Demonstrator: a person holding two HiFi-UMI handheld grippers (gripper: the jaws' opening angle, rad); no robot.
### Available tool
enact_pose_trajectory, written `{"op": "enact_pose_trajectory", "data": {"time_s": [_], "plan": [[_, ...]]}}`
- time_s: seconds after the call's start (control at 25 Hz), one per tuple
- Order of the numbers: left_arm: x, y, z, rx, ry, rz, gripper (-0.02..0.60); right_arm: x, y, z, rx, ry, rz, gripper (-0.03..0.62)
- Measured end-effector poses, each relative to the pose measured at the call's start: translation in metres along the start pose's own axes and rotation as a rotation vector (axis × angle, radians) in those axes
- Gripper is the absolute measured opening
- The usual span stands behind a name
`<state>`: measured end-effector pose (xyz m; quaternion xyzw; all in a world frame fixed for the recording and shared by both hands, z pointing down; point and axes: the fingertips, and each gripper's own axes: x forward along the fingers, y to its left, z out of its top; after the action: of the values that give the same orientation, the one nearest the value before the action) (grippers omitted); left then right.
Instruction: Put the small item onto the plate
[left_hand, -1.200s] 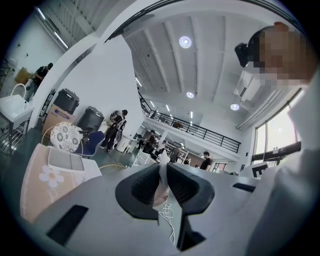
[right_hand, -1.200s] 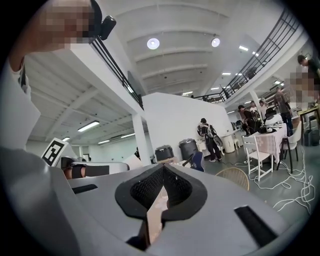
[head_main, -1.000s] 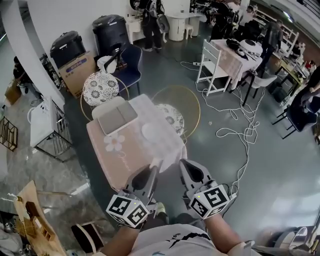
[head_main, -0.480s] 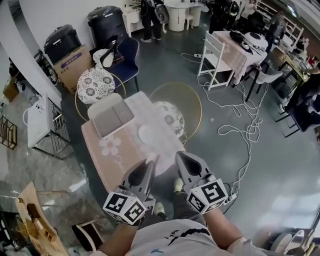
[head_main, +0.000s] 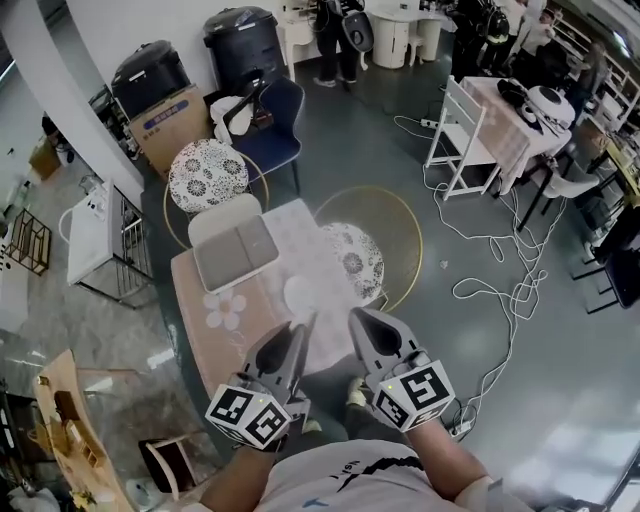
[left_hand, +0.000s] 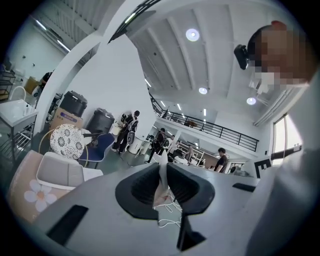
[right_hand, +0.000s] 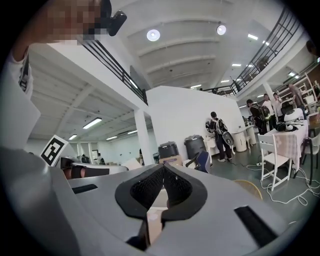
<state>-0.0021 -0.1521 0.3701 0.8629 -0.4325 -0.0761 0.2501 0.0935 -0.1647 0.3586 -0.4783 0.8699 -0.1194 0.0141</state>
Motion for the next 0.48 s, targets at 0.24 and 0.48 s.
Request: {"op": "enact_pose_trajectory", "data": {"time_s": [0.24, 0.48], "plan": [[0.028, 0.025, -0.019, -0.021, 0.024, 0.063, 0.054, 0.029, -0.030, -0.017, 0.026, 0.040, 0.047, 0.014], [0.049, 0.064, -0.041, -0.049, 0.075, 0.079, 0.054, 0.059, -0.036, -0.046, 0.044, 0.090, 0.059, 0.014]]}}
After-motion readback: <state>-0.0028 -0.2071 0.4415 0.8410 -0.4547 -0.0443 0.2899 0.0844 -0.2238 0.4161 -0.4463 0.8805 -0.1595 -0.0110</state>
